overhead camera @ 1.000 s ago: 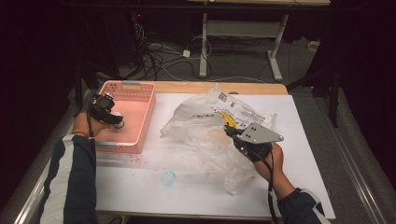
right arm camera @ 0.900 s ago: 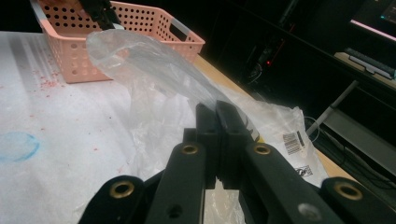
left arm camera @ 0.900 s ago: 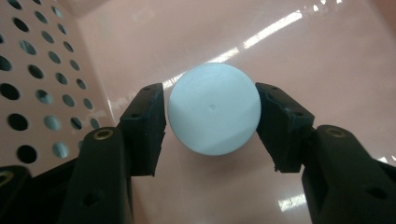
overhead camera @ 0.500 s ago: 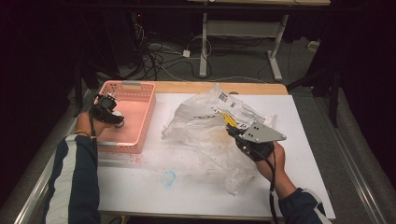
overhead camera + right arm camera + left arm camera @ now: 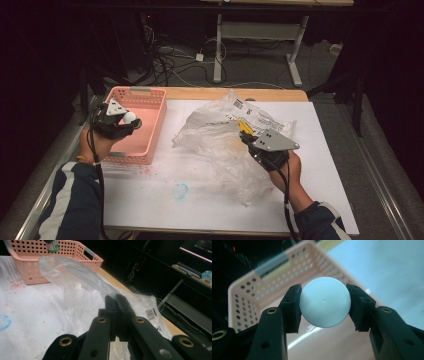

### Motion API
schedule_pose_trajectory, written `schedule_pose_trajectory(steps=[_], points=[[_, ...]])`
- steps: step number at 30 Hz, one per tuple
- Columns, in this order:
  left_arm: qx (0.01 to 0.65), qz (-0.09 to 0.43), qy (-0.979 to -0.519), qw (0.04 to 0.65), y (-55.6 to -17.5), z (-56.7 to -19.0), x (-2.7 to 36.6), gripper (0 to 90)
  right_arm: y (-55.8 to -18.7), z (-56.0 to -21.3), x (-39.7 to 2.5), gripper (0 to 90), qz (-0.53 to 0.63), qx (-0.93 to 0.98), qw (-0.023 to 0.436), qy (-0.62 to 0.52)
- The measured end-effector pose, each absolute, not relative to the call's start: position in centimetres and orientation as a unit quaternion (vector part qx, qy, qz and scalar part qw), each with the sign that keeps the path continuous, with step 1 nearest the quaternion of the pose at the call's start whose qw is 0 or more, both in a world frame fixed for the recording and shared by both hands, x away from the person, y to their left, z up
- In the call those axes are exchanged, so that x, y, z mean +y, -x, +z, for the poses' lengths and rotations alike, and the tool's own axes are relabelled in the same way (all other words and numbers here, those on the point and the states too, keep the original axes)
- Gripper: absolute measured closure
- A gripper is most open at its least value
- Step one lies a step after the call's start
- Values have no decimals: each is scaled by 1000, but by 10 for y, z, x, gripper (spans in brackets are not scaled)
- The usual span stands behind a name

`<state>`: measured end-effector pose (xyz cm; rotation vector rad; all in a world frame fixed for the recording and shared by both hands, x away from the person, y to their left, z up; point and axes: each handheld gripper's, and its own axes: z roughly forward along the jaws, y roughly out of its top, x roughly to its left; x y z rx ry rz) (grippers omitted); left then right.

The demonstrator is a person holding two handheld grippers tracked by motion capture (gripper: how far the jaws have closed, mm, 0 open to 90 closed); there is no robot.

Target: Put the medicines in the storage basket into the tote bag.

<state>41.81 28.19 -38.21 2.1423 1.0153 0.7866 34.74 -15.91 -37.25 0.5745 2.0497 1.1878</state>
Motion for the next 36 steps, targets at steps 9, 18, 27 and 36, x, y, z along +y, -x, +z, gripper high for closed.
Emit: schedule_pose_trajectory(steps=[9, 18, 27, 36], points=[[313, 320, -804, 391, -347, -379, 253, 485, -349, -372, -160, 900, 454, 785, 346, -240], [276, 320, -803, 420, -320, -379, 227, 486, -349, -375, -158, 900, 451, 790, 339, -241], [172, 307, -832, 428, -301, -381, 163, 486, -350, -378, -156, 900, 455, 789, 331, -249], [114, 294, -863, 395, -320, -412, 94, 485, -352, -381, -155, 900, 468, 786, 317, -250]])
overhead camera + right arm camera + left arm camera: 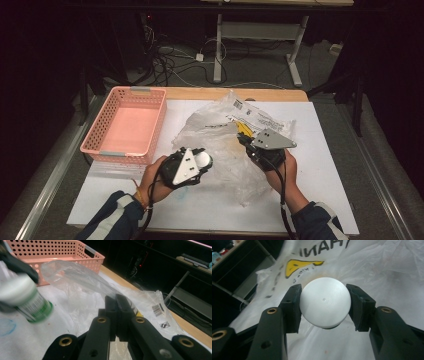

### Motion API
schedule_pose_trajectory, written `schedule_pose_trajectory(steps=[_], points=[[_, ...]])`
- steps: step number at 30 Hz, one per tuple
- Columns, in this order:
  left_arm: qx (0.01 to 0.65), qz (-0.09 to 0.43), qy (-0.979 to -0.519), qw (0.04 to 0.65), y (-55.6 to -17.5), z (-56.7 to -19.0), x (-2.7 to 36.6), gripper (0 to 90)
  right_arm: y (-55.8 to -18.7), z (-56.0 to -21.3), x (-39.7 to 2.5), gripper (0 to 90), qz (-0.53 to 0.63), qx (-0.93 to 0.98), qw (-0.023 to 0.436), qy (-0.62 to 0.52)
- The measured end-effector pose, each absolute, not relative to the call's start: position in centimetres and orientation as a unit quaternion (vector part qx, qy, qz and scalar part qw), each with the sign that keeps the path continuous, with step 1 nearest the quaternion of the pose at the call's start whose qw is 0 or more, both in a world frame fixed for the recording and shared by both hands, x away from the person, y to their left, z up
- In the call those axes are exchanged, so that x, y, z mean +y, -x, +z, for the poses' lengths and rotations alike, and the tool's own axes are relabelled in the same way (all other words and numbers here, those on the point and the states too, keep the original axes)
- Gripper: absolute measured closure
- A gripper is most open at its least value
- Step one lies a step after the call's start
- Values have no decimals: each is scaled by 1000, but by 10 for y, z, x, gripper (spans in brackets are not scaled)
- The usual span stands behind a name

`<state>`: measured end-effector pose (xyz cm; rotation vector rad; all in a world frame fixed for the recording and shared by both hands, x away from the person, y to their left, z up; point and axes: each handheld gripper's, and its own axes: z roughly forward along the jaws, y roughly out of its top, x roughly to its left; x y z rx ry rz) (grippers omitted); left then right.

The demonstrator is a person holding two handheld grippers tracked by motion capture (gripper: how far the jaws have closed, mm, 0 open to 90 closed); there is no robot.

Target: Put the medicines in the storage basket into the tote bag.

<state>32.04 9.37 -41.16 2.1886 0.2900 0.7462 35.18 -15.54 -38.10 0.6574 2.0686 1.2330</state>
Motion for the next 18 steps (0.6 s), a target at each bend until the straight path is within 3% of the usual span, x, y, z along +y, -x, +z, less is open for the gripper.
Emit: schedule_pose_trajectory(steps=[18], points=[[169, 255, -868, 392, -391, -469, 32, 482, -358, -389, -156, 900, 457, 795, 299, -264]])
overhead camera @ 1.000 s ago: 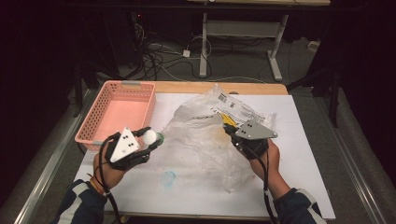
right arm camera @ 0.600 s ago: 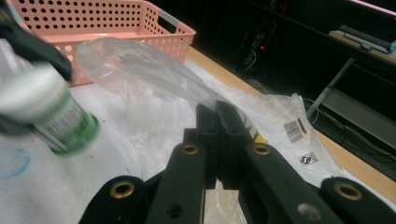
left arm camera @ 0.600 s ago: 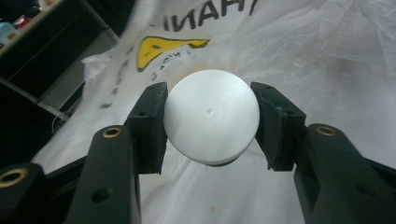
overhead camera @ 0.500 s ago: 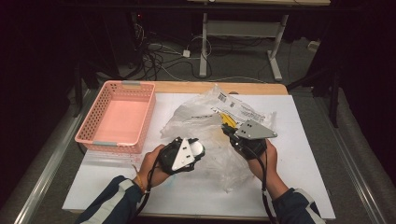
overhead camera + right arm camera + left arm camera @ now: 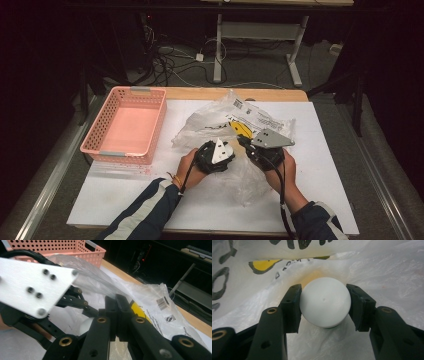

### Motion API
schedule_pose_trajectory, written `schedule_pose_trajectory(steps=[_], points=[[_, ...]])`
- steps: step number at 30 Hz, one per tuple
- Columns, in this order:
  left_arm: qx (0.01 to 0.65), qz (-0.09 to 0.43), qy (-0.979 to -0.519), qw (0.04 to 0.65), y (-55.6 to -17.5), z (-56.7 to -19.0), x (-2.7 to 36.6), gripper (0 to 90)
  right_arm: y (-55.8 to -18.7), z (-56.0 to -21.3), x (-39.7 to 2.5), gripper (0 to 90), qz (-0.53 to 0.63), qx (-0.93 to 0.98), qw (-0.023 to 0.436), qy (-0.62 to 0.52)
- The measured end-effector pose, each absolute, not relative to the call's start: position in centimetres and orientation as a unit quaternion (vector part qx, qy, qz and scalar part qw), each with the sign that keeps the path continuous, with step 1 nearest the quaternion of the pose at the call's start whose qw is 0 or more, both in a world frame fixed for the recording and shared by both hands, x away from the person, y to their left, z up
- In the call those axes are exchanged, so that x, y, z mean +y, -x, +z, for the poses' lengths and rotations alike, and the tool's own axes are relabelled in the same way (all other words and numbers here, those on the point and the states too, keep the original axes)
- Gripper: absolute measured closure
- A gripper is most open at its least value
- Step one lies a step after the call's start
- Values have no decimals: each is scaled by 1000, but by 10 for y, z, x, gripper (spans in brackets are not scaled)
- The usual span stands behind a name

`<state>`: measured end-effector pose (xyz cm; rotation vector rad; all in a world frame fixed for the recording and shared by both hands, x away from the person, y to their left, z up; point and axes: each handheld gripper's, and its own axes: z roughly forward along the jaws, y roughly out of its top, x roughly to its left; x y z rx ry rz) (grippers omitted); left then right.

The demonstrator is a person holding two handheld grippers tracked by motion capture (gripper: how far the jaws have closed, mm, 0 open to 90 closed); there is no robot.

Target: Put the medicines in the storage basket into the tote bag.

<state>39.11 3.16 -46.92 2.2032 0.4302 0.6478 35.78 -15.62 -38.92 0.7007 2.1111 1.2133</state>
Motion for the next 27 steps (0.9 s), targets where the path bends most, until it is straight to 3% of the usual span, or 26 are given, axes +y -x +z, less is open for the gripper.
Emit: schedule_pose_trajectory(steps=[4, 6, 9, 18, 23, 27], points=[[177, 245, -866, 397, -391, -472, 31, 473, -360, -392, -157, 900, 454, 798, 295, -265], [184, 256, -857, 408, -387, -468, 34, 373, -361, -393, -157, 900, 452, 799, 293, -267], [174, 274, -851, 412, -375, -462, 39, 304, -362, -394, -158, 900, 451, 800, 288, -272], [108, 344, -829, 427, -314, -421, 85, 292, -359, -392, -160, 900, 452, 801, 288, -266], [168, 386, -799, 429, -312, -401, 130, 210, -356, -389, -161, 900, 451, 802, 290, -262], [232, 363, -811, 396, -333, -404, 147, 170, -354, -386, -162, 900, 451, 802, 293, -260]])
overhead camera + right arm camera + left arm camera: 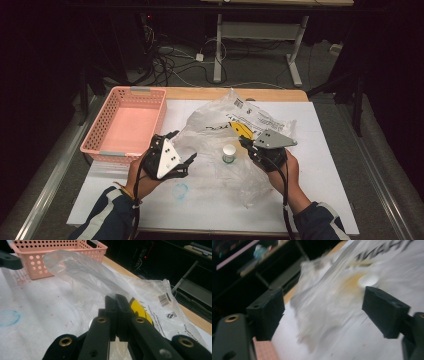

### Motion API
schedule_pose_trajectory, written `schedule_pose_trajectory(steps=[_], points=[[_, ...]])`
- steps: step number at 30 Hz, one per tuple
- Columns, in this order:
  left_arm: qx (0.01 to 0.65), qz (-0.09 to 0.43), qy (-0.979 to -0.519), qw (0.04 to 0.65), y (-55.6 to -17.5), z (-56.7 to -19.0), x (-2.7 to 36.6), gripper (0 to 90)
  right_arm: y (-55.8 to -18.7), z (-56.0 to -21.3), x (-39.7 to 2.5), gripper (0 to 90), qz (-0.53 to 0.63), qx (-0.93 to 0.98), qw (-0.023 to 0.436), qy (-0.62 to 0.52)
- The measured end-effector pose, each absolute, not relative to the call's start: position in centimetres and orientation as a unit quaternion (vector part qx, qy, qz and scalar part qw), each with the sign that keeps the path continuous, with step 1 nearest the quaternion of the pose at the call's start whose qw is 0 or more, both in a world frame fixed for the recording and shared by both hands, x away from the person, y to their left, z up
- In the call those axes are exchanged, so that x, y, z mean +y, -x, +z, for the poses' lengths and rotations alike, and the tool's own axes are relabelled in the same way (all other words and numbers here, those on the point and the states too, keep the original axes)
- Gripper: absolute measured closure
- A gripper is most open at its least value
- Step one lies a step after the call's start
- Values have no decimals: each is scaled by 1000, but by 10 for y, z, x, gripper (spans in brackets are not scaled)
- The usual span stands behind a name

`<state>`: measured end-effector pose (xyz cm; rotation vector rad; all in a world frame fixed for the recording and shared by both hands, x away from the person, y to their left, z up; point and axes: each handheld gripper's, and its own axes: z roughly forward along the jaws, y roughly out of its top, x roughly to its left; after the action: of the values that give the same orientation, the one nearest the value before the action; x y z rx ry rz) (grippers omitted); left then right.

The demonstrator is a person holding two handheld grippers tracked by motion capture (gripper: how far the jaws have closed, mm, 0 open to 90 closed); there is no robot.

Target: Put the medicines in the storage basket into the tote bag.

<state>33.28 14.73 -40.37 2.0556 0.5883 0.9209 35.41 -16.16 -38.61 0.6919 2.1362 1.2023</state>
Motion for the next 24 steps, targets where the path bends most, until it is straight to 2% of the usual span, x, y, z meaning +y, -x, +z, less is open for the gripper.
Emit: schedule_pose_trajectory(steps=[5, 7, 8, 9, 10, 11, 12, 13, 14, 15, 17, 20, 24], points=[[265, 336, -831, 355, -352, -415, 147, 172, -352, -384, -164, 900, 451, 802, 296, -256], [275, 322, -836, 350, -359, -417, 145, 230, -351, -383, -168, 900, 451, 802, 294, -258], [272, 315, -841, 347, -361, -418, 144, 230, -351, -383, -168, 900, 451, 802, 294, -258], [273, 317, -842, 340, -362, -420, 142, 295, -351, -382, -171, 900, 451, 802, 294, -259], [271, 314, -847, 333, -364, -421, 140, 295, -351, -382, -171, 900, 451, 802, 294, -259], [267, 309, -851, 329, -365, -423, 139, 432, -350, -381, -173, 900, 453, 801, 293, -260], [265, 307, -853, 328, -366, -424, 138, 432, -350, -381, -173, 900, 453, 801, 293, -260], [266, 306, -854, 328, -367, -424, 137, 551, -349, -380, -175, 900, 454, 801, 292, -258], [264, 300, -855, 330, -368, -425, 137, 551, -349, -380, -175, 900, 454, 801, 292, -258], [261, 298, -856, 331, -368, -425, 137, 641, -349, -379, -175, 900, 455, 801, 292, -257], [258, 295, -858, 333, -368, -425, 137, 725, -348, -379, -177, 900, 457, 800, 290, -258], [255, 286, -856, 348, -367, -424, 140, 809, -347, -379, -178, 892, 457, 801, 289, -256], [245, 275, -859, 356, -365, -424, 141, 835, -346, -379, -179, 820, 459, 801, 287, -255]])
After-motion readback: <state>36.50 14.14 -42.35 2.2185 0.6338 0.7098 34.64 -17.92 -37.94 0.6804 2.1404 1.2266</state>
